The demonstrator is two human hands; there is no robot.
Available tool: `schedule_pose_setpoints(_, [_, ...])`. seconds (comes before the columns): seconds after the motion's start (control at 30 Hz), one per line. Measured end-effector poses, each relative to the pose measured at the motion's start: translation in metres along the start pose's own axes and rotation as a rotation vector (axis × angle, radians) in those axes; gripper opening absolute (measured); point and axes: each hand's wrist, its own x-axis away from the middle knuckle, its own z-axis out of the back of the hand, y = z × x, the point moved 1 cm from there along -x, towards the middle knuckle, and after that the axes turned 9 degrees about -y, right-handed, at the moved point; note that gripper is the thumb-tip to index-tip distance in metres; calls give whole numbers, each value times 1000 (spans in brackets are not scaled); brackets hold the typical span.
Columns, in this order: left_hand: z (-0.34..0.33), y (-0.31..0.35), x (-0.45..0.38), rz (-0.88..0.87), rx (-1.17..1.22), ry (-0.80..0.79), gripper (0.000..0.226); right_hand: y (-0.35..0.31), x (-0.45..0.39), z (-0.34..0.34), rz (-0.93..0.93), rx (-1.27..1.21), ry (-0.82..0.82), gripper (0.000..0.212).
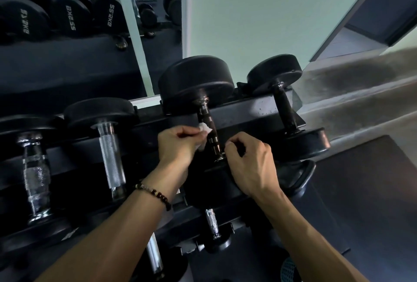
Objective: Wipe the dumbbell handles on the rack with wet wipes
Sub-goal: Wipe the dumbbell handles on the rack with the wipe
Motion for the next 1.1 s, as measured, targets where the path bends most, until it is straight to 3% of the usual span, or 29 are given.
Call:
schedule_pose_setpoints(0.17, [-9, 17, -33, -30, 140, 132, 32, 0, 1, 0, 2, 2, 2, 19])
schedule_pose_setpoints(0.3, [1, 0, 0, 100, -32, -37, 23, 0, 1, 0, 7, -3, 22, 19])
schedule_pose_setpoints(0.47, [-9, 28, -40, 192, 223, 23, 25, -2, 2, 0, -2, -16, 13, 19])
schedule_pose_setpoints(0.57, [-3, 13, -30, 281, 20, -103, 23, -1, 2, 1, -11, -20, 21, 19])
schedule_pose_setpoints(0.67, [6, 1, -5, 328, -9, -242, 27, -2, 2, 1, -11, -30, 28, 19])
schedule_pose_setpoints(0.83, [-7, 26, -45, 266, 158, -119, 28, -2, 1, 1, -11, -25, 37, 19])
schedule_pose_setpoints(0.9, [-4, 20, -37, 290, 167, -153, 25, -1, 1, 1, -13, -22, 39, 18])
schedule_pose_setpoints(1.03, [17, 2, 9, 236, -257, -334, 9, 0, 1, 1, -14, -30, 54, 15])
schedule_pose_setpoints(1.1, [16, 6, 9, 177, -363, -287, 11, 0, 2, 0, -21, -24, 58, 14])
